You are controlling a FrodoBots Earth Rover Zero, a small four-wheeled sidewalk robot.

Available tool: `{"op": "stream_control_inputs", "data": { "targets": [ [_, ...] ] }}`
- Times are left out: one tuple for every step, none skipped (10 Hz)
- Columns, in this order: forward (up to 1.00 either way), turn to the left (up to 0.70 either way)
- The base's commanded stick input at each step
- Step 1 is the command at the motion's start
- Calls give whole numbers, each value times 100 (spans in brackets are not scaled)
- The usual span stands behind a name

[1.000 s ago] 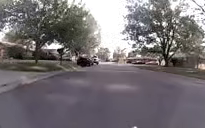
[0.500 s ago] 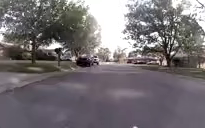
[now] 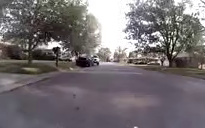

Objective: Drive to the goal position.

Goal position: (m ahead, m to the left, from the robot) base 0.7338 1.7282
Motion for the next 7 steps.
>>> {"op": "stream_control_inputs", "data": {
  "targets": [
    [85, 0],
    [85, 0],
    [85, 0],
    [85, 0],
    [85, 0],
    [85, 0],
    [85, 0]
  ]
}}
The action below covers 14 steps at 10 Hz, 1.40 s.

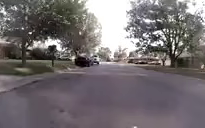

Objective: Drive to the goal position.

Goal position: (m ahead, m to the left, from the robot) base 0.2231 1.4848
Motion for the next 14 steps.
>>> {"op": "stream_control_inputs", "data": {
  "targets": [
    [85, 0],
    [85, 0],
    [85, 0],
    [85, 0],
    [85, 0],
    [85, 0],
    [85, 0],
    [85, 0],
    [85, 0],
    [85, 0],
    [85, 0],
    [85, 0],
    [85, 0],
    [85, 0]
  ]
}}
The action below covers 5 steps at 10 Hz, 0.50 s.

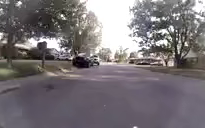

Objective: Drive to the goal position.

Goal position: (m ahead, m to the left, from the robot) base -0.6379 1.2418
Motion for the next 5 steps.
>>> {"op": "stream_control_inputs", "data": {
  "targets": [
    [85, 0],
    [85, 0],
    [85, 0],
    [85, 0],
    [85, 0]
  ]
}}
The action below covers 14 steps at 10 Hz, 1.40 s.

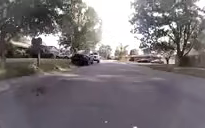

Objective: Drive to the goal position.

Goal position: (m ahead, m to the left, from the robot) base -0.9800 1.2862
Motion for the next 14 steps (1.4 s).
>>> {"op": "stream_control_inputs", "data": {
  "targets": [
    [85, 0],
    [85, 0],
    [85, 0],
    [85, 0],
    [85, 0],
    [85, 0],
    [85, 0],
    [85, 0],
    [85, 0],
    [85, 0],
    [85, 0],
    [85, 0],
    [85, 0],
    [85, 0]
  ]
}}
